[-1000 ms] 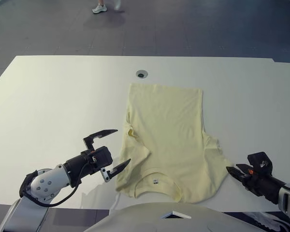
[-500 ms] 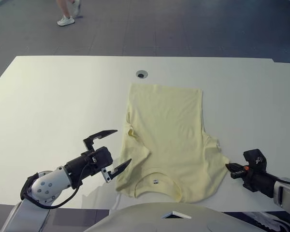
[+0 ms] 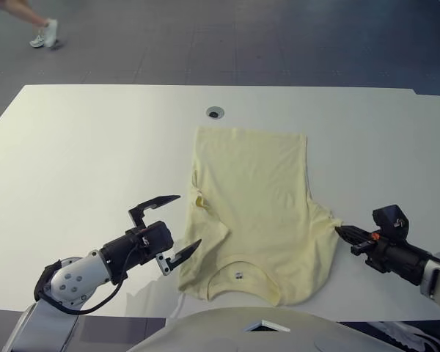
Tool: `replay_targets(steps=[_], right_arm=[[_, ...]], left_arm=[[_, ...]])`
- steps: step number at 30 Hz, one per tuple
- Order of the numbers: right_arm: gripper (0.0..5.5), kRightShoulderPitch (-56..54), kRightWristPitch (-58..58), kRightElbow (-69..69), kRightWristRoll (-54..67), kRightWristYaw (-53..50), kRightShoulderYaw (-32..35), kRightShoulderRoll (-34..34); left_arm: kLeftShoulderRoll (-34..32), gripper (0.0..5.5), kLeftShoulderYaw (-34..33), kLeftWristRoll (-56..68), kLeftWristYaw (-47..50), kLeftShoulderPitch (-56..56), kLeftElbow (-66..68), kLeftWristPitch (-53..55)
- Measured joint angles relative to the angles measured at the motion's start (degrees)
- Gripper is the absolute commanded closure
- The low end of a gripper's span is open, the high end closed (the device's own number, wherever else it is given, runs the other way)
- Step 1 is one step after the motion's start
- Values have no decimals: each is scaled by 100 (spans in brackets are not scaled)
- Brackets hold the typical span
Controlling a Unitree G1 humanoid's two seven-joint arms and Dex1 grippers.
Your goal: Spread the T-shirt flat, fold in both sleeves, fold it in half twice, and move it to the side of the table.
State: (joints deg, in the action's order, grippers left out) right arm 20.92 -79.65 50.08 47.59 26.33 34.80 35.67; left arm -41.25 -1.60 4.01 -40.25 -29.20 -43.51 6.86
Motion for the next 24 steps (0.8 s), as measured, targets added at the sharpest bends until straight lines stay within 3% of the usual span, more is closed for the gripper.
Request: replay_targets(steps=[10, 24], right_arm=[[549, -529, -597, 174, 964, -57, -331, -16], [549, -1107, -680, 36, 1079, -894, -1858, -548]], left_arm=[[1, 10, 104, -49, 0, 109, 67, 17], [10, 10, 244, -155, 18, 117, 153, 22]])
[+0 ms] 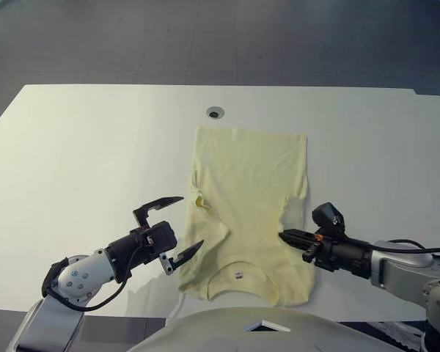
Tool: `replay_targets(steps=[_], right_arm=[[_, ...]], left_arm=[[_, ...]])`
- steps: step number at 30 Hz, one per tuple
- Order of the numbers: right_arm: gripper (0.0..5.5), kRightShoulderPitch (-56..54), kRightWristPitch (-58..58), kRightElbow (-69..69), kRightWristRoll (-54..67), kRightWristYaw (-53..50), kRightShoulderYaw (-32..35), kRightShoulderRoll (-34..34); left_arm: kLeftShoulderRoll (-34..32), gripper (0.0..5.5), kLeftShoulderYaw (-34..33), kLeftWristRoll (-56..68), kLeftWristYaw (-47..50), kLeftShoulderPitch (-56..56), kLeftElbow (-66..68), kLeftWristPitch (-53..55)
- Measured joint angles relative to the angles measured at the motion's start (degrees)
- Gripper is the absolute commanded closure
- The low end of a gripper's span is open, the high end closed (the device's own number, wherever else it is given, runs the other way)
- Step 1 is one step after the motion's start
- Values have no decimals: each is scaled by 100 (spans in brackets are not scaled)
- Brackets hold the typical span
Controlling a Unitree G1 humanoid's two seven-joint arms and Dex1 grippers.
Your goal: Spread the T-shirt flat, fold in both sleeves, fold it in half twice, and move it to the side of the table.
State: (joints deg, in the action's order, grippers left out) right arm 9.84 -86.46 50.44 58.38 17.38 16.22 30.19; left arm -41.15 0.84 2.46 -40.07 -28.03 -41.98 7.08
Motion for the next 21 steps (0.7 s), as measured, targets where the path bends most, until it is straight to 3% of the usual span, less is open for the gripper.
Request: replay_targets(steps=[6, 11, 16, 21], right_arm=[[549, -63, -129, -35, 75, -205, -129, -302], [473, -119, -145, -25, 177, -299, -125, -363], [385, -220, 83, 232, 470, -106, 261, 95], [304, -5, 542, 263, 564, 284, 891, 983]], left_arm=[[5, 10, 18, -7, 3, 1, 7, 0], [7, 10, 28, -7, 5, 2, 10, 0], [8, 10, 27, -4, 5, 10, 30, -2], [10, 10, 10, -2, 7, 15, 58, -13]])
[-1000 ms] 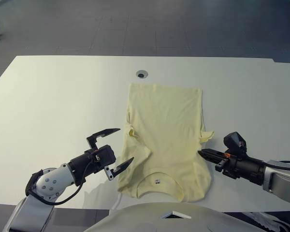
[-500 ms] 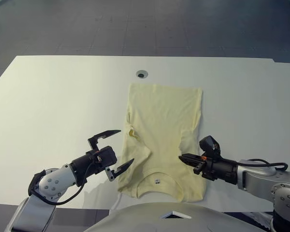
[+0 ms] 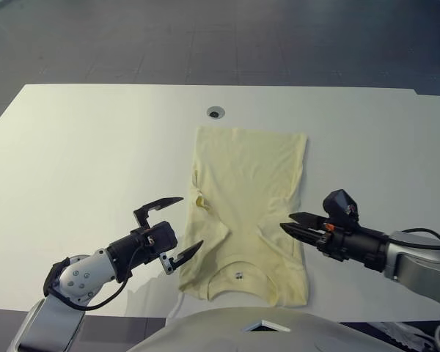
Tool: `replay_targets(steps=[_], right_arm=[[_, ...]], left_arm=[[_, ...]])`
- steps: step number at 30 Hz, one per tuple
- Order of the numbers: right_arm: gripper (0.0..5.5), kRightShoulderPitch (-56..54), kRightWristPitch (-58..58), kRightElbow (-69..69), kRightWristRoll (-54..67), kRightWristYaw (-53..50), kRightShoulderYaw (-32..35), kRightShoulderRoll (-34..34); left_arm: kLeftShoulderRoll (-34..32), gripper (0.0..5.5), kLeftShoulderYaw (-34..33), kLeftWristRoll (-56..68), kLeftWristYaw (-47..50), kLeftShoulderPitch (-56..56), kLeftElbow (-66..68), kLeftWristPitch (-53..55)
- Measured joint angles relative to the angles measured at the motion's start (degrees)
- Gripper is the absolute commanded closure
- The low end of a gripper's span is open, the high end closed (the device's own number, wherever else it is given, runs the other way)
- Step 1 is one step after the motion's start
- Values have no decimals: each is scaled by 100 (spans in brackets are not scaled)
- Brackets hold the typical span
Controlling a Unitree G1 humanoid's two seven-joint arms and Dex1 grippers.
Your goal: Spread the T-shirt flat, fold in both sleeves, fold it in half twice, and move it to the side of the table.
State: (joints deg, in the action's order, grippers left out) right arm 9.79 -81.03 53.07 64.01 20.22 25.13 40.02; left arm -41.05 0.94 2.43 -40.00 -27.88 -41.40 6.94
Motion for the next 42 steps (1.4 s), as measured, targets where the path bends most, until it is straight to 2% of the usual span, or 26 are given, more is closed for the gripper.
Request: replay_targets(steps=[5, 9, 14, 19, 32, 42], right_arm=[[226, 631, 835, 89, -1040, 374, 18, 820], [172, 1422, 1848, 103, -2255, 749, -597, 1446], [88, 2082, 2894, 106, -3396, 1115, -1272, 1842], [13, 2546, 3550, 137, -4132, 1351, -1778, 1947], [13, 2992, 3868, 465, -4587, 1786, -1815, 1939], [13, 2944, 4184, 637, -4550, 2004, -2169, 1921]], left_arm=[[-1, 10, -17, 3, -2, 15, 19, -4], [-2, 10, -34, 5, -5, 23, 32, -9], [-2, 10, -43, 5, -7, 26, 66, -12], [-2, 10, -52, 6, -7, 3, 66, -19], [-1, 10, -83, 10, -7, -23, 109, -53], [0, 10, -100, -4, -6, -43, 159, -143]])
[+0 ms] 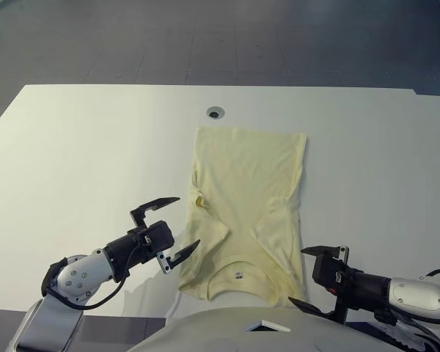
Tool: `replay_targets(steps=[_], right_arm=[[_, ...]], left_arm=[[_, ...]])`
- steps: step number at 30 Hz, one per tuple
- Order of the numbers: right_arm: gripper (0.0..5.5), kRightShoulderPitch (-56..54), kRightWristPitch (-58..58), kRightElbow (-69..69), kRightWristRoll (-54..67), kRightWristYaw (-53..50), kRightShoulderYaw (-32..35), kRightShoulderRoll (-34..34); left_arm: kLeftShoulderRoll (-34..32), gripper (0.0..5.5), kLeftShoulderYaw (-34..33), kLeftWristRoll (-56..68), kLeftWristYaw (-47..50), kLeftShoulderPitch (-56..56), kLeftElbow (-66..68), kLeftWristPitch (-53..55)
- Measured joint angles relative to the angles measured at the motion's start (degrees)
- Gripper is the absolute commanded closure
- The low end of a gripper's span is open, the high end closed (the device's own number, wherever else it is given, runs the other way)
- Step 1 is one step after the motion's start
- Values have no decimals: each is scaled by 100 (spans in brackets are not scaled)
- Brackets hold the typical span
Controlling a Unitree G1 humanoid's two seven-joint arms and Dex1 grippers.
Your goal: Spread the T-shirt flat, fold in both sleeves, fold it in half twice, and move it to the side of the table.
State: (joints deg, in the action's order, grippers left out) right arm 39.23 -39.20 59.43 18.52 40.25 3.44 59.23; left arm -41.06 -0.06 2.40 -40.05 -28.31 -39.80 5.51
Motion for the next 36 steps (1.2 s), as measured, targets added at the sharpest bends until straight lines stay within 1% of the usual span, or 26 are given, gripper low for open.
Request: replay_targets(steps=[3, 4, 8, 10, 14, 17, 19, 23, 28, 33, 36], right_arm=[[13, 37, 425, 31, 619, 189, 324, -28], [13, 66, 551, 28, 751, 225, 542, -53], [13, 150, 1072, 16, 899, 425, 1303, -247], [13, 228, 1832, -129, 692, 716, 1581, -511], [13, 424, 3678, -880, -228, 1218, 1731, -788], [13, 485, 5077, -1669, -795, 1528, 1789, -819], [13, 569, 6131, -2319, -1006, 1844, 1890, -828], [13, 637, 7160, -2997, -1380, 2084, 1891, -766], [13, 585, 7811, -3338, -2064, 2113, 1588, -656], [13, 203, 7863, -3442, -2543, 1972, 1086, -632], [13, -108, 7721, -3448, -2619, 1931, 788, -597]], left_arm=[[0, 10, -198, 5, 3, -1, 144, -436], [1, 10, -321, 44, -6, 1, 188, -682], [-39, 10, -808, 247, -188, 45, 472, -1843], [-106, 10, -978, 377, -421, -6, 835, -2580], [-393, 10, -1018, 471, -936, -81, 1793, -4253], [-606, 10, -945, 773, -1332, -160, 2402, -5130], [-813, 10, -772, 1038, -1623, -175, 2831, -5704], [-1013, 10, -419, 1070, -1887, -98, 3399, -6312], [-1113, 10, -4, 967, -1937, 141, 3808, -6655], [-1150, 10, 320, 793, -1903, 331, 3975, -6790], [-1151, 10, 399, 466, -1807, 381, 4082, -6886]])
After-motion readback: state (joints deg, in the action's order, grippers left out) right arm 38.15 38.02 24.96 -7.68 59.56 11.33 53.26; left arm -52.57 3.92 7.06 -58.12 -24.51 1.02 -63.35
